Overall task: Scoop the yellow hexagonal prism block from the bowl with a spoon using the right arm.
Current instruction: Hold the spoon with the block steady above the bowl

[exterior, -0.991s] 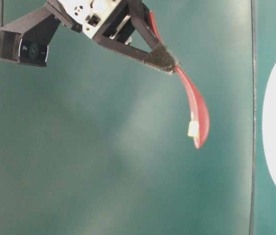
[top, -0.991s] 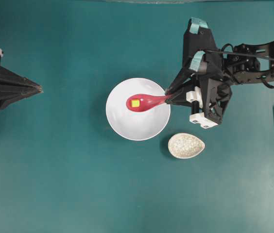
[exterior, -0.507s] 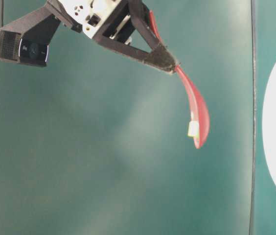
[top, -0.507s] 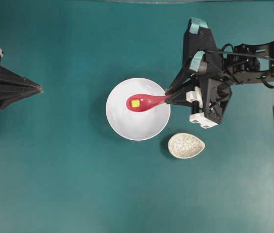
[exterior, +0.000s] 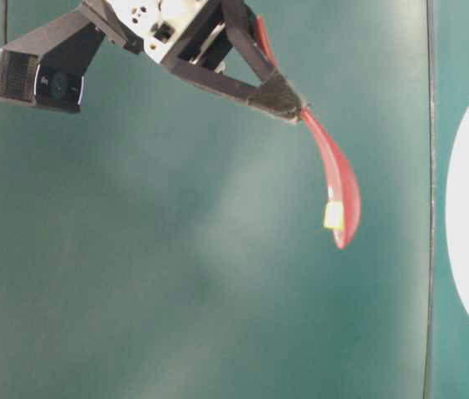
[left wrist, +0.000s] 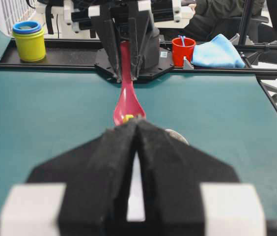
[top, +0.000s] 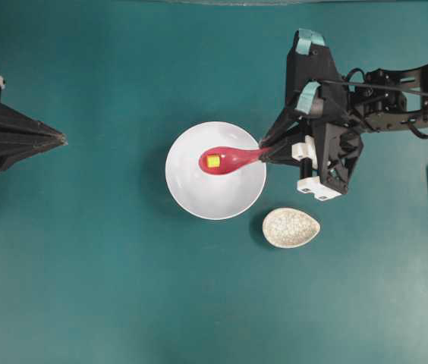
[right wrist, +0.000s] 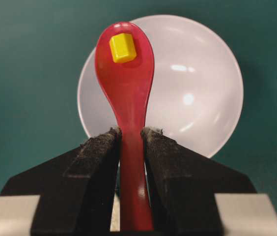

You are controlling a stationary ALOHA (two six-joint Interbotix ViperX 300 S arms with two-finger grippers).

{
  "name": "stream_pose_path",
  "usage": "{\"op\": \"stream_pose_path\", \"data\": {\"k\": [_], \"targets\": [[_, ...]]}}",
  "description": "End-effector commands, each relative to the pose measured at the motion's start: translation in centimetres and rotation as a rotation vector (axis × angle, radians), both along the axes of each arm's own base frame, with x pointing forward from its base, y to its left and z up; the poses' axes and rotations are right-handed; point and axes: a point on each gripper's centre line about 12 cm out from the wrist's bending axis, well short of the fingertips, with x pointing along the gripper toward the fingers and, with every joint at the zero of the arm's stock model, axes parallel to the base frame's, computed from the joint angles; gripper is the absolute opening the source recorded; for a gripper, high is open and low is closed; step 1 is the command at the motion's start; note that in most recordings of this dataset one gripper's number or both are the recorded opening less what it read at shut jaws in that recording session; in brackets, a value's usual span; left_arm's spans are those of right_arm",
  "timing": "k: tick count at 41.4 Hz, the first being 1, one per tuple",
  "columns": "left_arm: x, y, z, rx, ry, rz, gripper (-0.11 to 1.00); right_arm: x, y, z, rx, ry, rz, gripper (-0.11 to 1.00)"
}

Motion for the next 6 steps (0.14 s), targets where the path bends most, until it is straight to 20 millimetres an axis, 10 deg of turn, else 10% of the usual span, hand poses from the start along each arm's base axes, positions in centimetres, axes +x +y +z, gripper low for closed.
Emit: {"op": "stream_pose_path", "data": {"k": [1, 6], "targets": [[0.22, -0.04, 1.22, 0.001, -0.034, -0.002, 0.03, -0.28, 0.13, 1.29, -0.005, -0.035, 0.004, 0.24], [0.22, -0.04, 1.18, 0.001, -0.031, -0.002, 0.03, -0.28, 0.08, 1.29, -0.005, -0.035, 0.002, 0.24]]}}
